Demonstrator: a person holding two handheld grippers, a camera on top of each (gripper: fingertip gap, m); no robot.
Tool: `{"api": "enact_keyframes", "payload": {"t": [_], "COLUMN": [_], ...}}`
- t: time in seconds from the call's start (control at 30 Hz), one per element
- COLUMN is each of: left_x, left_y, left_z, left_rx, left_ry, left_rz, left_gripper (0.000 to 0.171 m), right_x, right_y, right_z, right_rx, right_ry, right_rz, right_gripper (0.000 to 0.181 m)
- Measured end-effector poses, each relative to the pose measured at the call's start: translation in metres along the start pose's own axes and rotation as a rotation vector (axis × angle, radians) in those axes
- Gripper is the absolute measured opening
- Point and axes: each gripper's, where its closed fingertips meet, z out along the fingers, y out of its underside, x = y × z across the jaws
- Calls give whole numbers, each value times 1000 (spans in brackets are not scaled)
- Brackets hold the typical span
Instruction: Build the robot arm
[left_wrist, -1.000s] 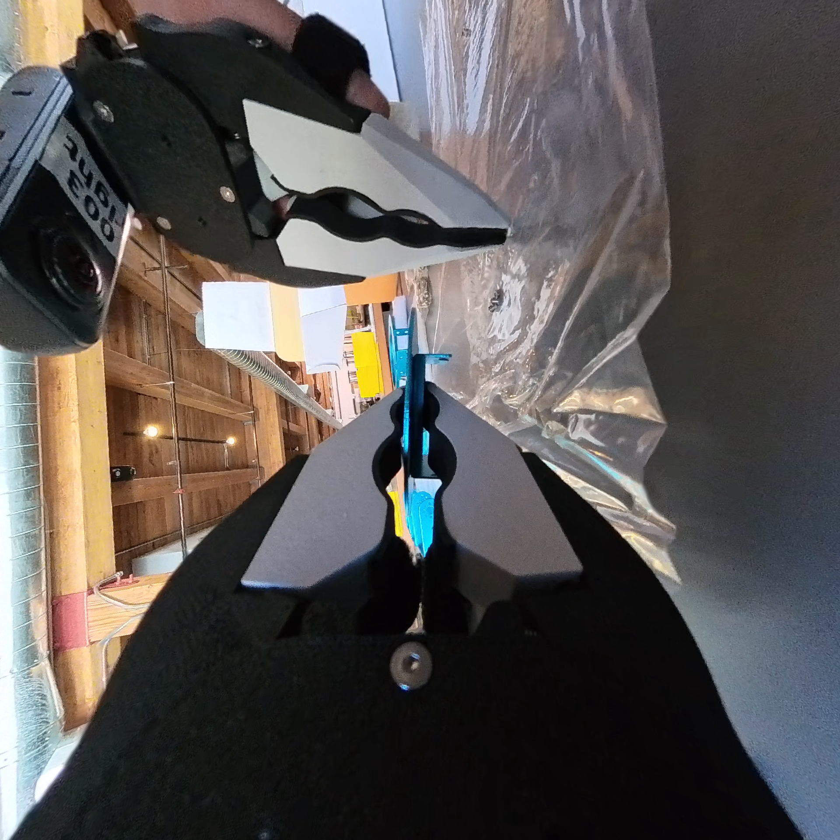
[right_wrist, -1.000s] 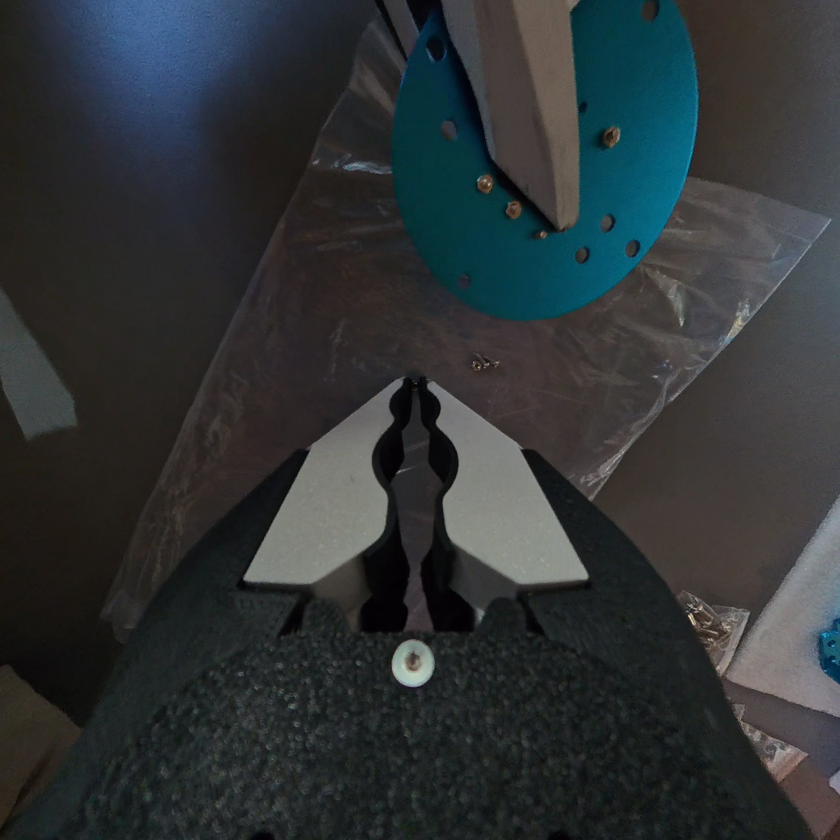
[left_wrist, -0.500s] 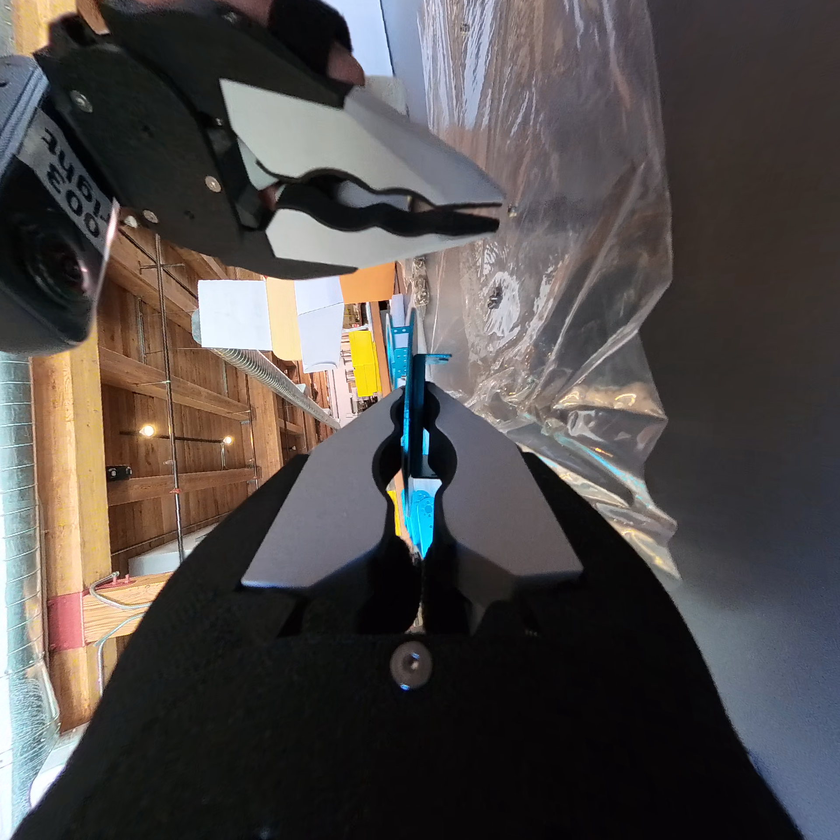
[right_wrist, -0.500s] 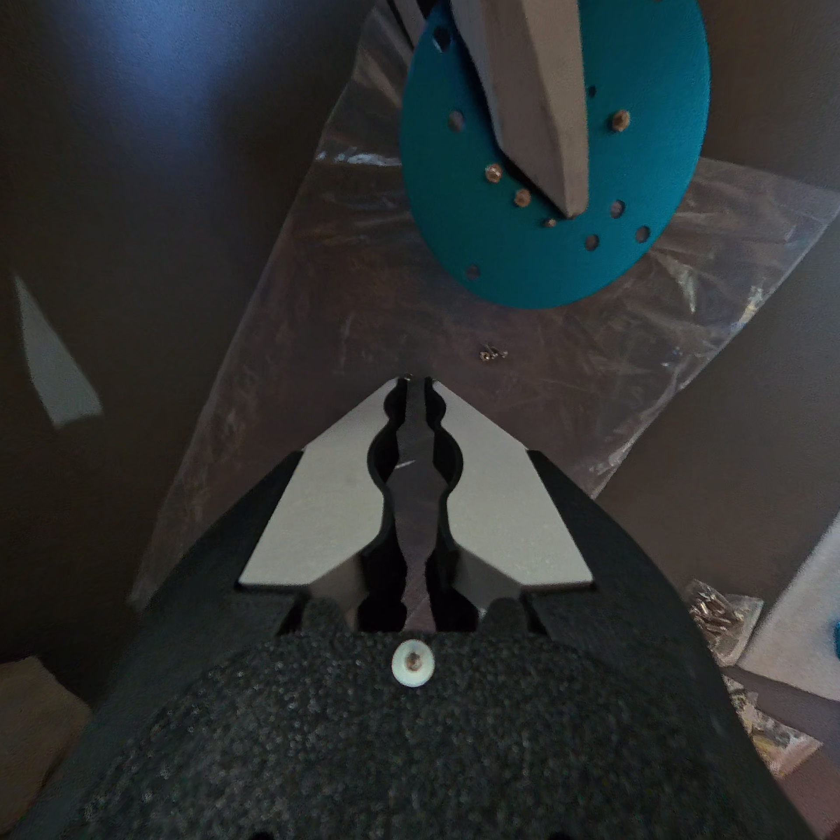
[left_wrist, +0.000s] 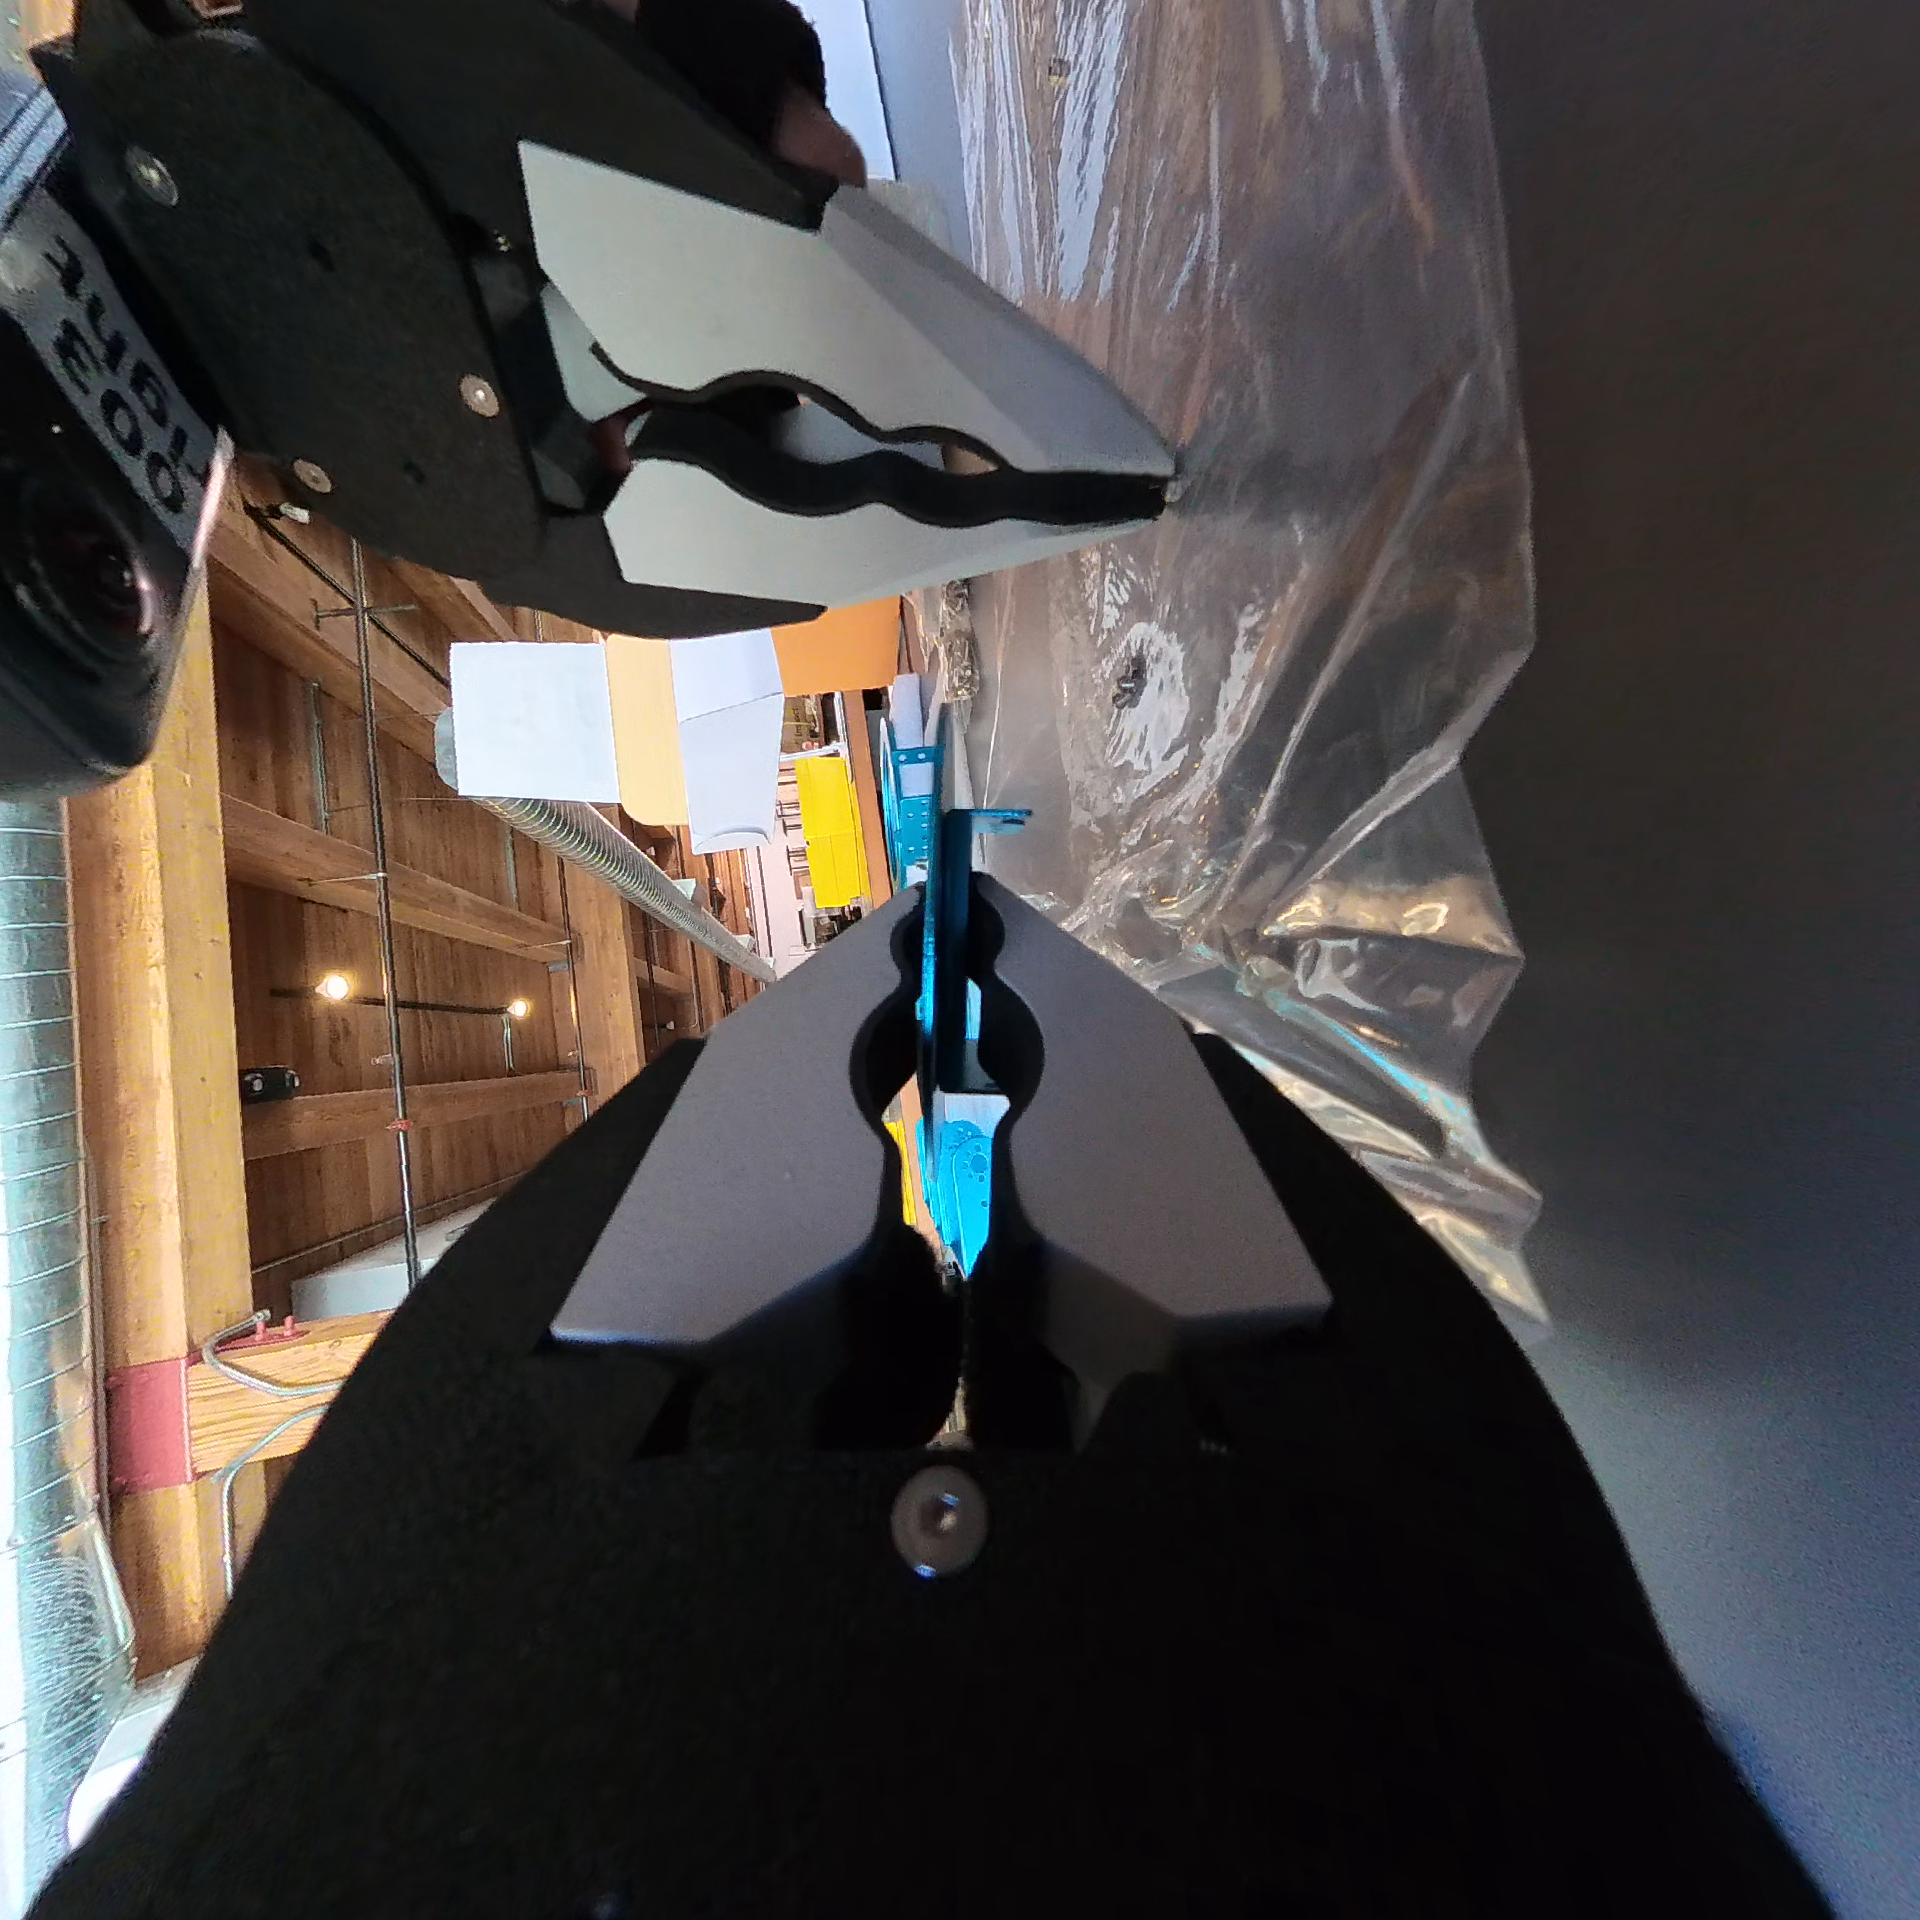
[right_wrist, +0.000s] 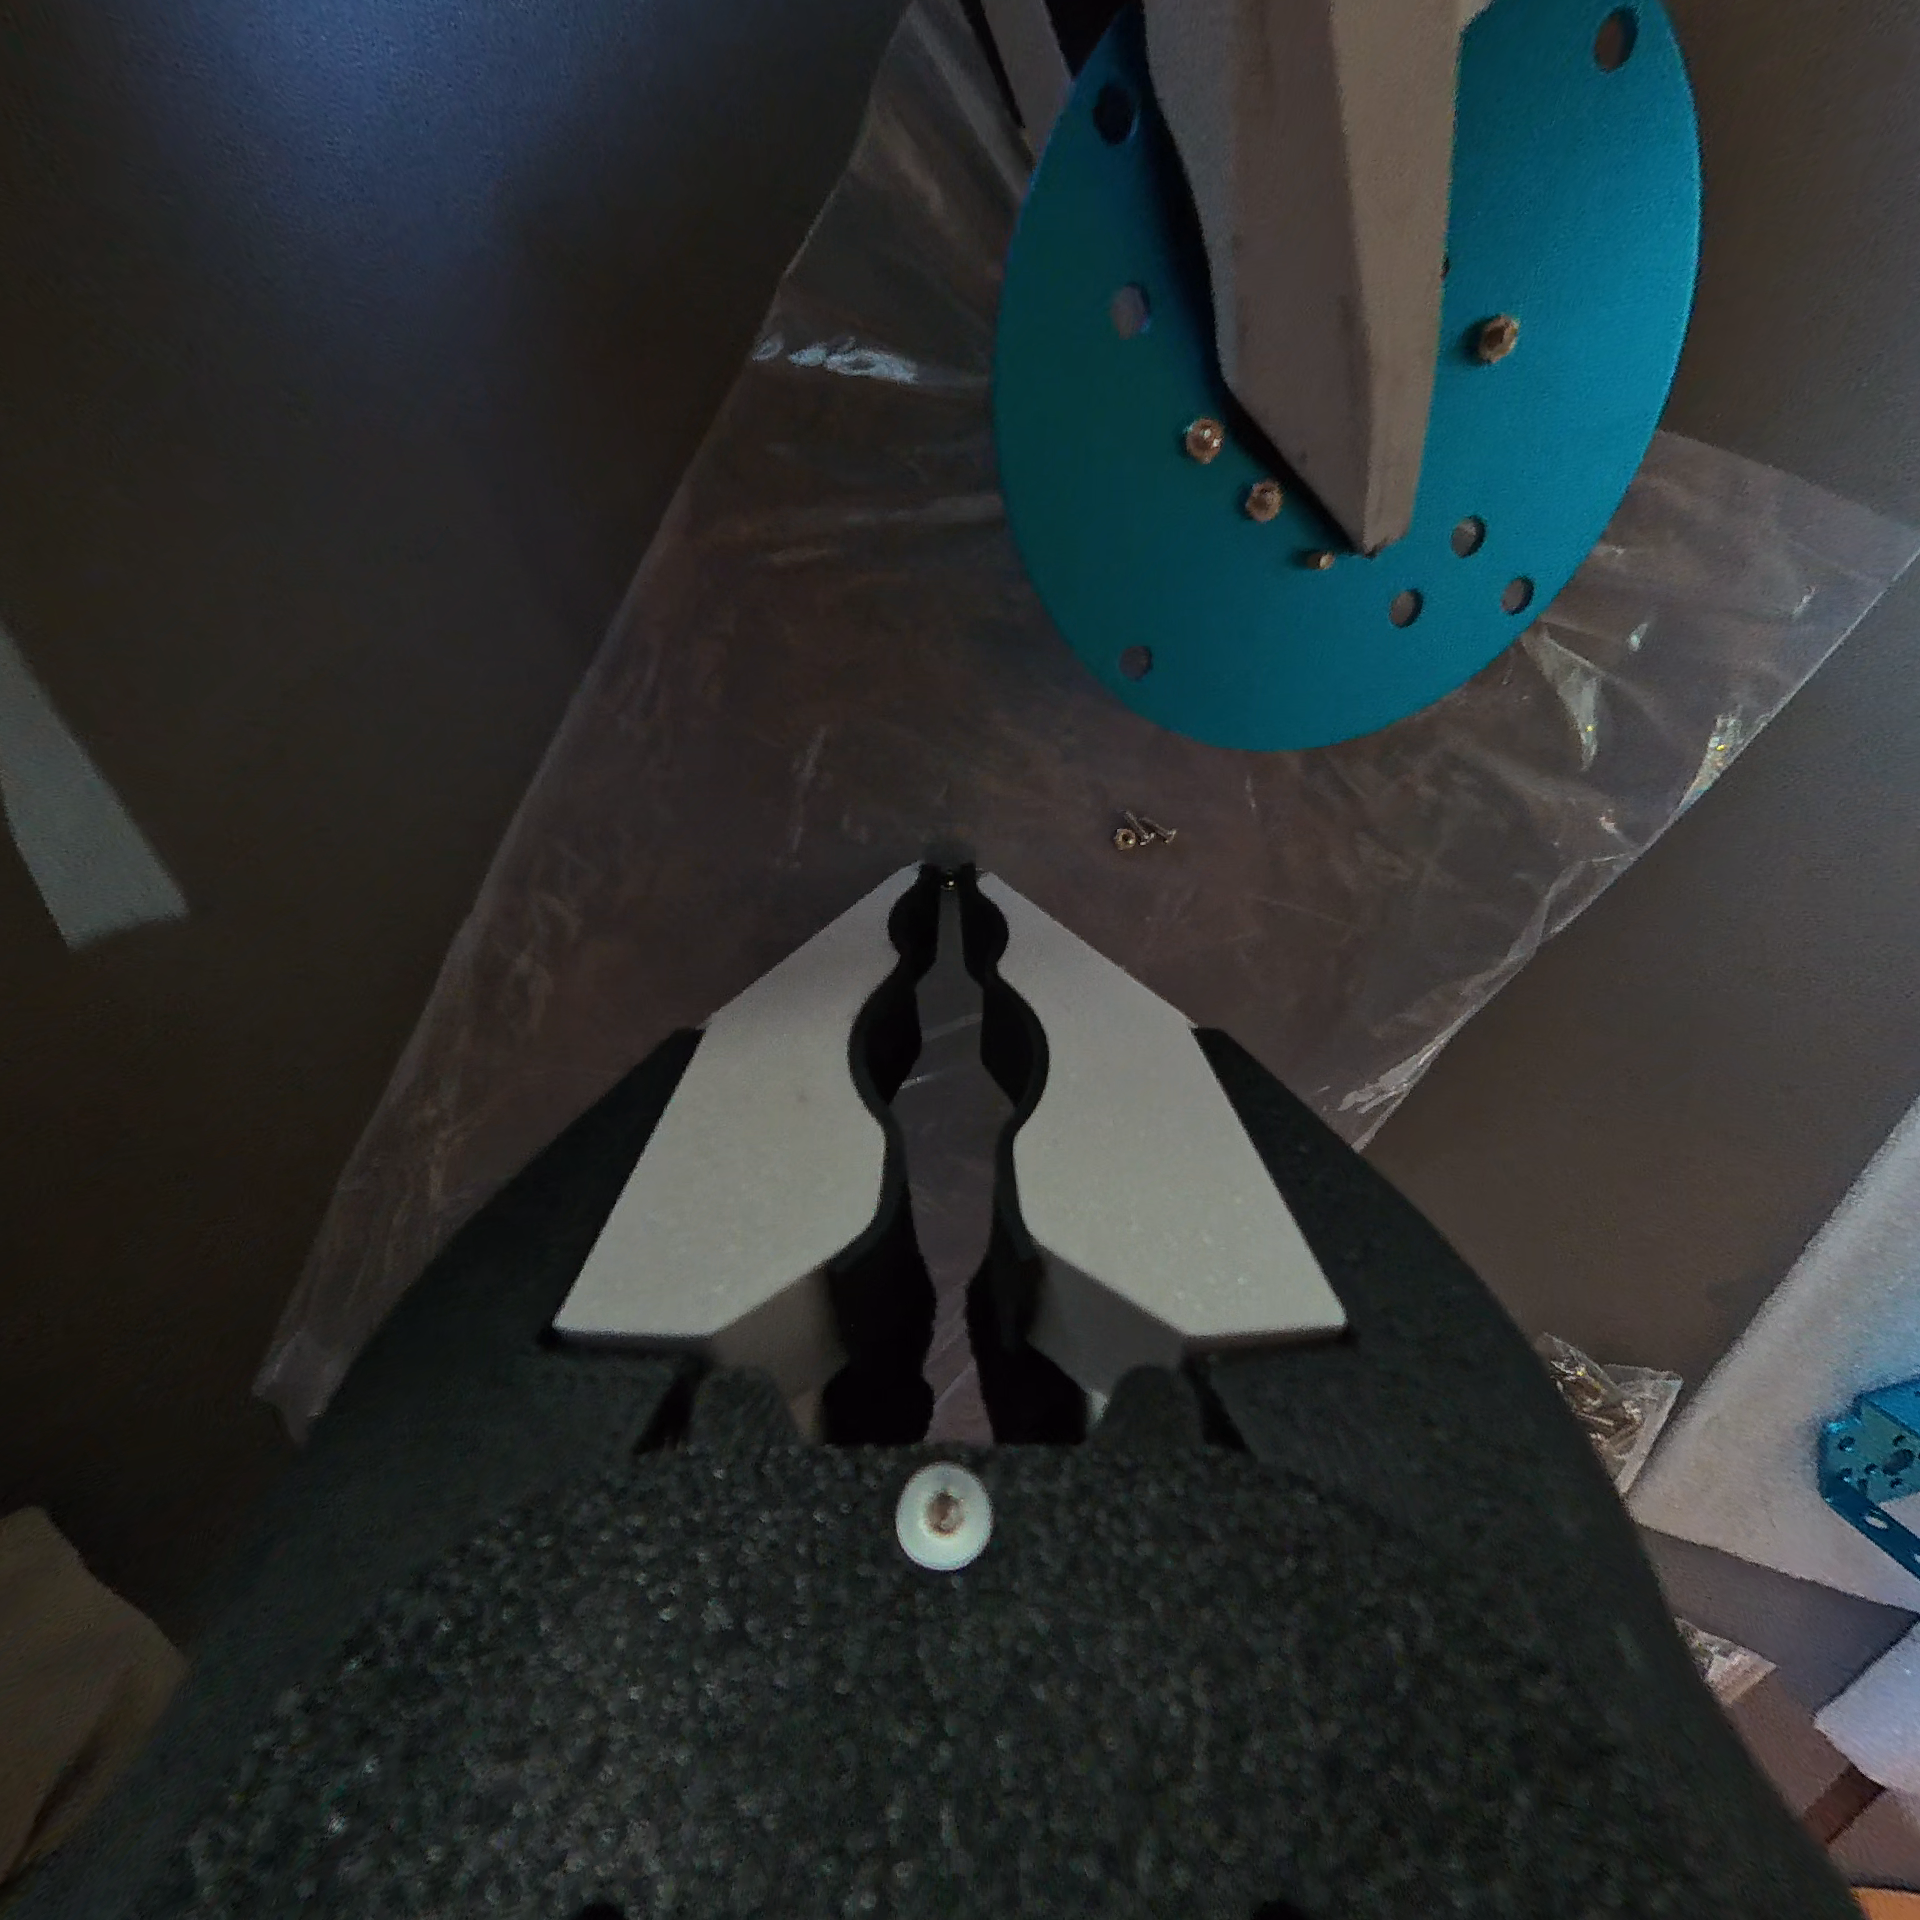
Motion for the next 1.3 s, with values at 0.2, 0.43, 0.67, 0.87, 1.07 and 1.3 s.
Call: {"api": "enact_keyframes", "payload": {"t": [0.2,0.43,0.67,0.87,1.07,1.3], "left_x": [1,2,1,1,3,6], "left_y": [-2,-2,-1,-1,-1,-2], "left_z": [0,1,0,0,1,2], "left_rx": [3,2,0,2,0,-2], "left_ry": [2,5,5,5,10,18], "left_rz": [5,2,1,4,8,17], "left_gripper": [2,2,2,2,2,2], "right_x": [-1,6,-4,-5,-6,-7], "right_y": [-2,-1,-3,-4,-6,-4], "right_z": [0,-10,-1,1,2,2], "right_rx": [-8,3,-20,-22,-53,-147], "right_ry": [4,50,-1,-8,63,-51], "right_rz": [-25,-27,-14,-19,-90,21], "right_gripper": [2,0,7,5,2,2]}}
